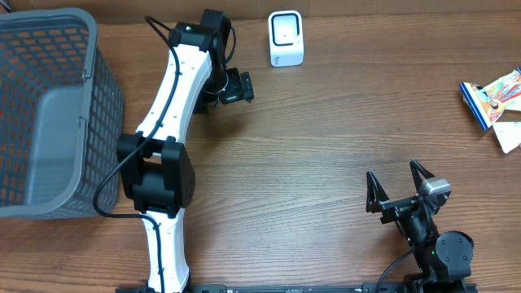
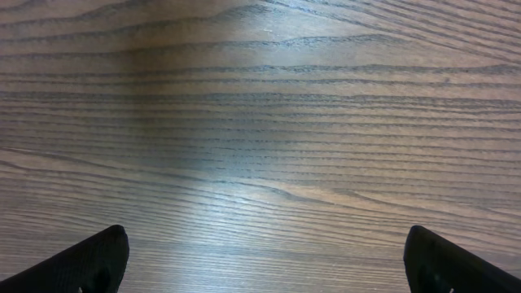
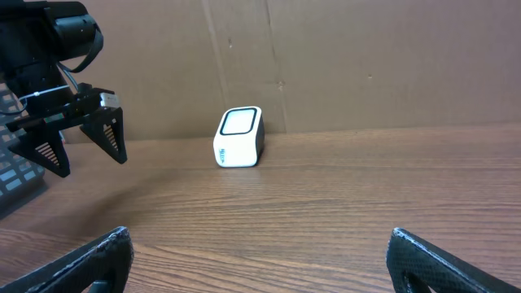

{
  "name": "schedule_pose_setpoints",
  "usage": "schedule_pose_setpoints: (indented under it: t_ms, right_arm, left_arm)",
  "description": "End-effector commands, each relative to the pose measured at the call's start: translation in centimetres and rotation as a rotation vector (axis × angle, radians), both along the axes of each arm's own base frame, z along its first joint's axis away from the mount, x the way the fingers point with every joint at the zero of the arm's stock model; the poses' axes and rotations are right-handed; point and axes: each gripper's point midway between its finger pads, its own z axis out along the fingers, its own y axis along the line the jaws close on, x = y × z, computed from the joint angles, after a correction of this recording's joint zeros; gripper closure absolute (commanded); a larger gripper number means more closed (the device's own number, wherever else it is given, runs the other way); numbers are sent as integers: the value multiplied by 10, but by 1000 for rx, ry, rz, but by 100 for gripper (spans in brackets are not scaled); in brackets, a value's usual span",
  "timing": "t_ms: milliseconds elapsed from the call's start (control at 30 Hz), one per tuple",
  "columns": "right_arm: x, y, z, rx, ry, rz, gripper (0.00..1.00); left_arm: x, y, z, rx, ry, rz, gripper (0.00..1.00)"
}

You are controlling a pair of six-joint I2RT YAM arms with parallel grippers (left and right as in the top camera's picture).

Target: Scan the item barcode

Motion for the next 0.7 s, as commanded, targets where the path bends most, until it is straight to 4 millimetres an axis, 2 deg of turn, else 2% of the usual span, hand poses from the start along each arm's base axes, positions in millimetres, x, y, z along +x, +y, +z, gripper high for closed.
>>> schedule_pose_setpoints:
  t_ms: [0,167,333,433,533,667]
  right_arm:
    - [0,0,-2,-3,-6,-3,0]
    - [0,0,-2,-3,-5,-3,0]
    - [0,0,-2,-3,-5,-3,0]
    - [0,0,-2,-3,-6,-3,0]
    - [0,0,-2,-3,-5,-3,0]
    - [0,0,-2,-3,-6,-3,0]
  left_arm:
    - [-1,-3,0,-1,2,0,0]
    - [9,22,-1,143,-49,-24,0]
    - [-1,23,7,148,-26,-28,0]
    - [-5,21,29,133,-66,2,0]
    - [0,10,60,115,-176,-10,0]
    - [3,-12,107,110,-349,-159,0]
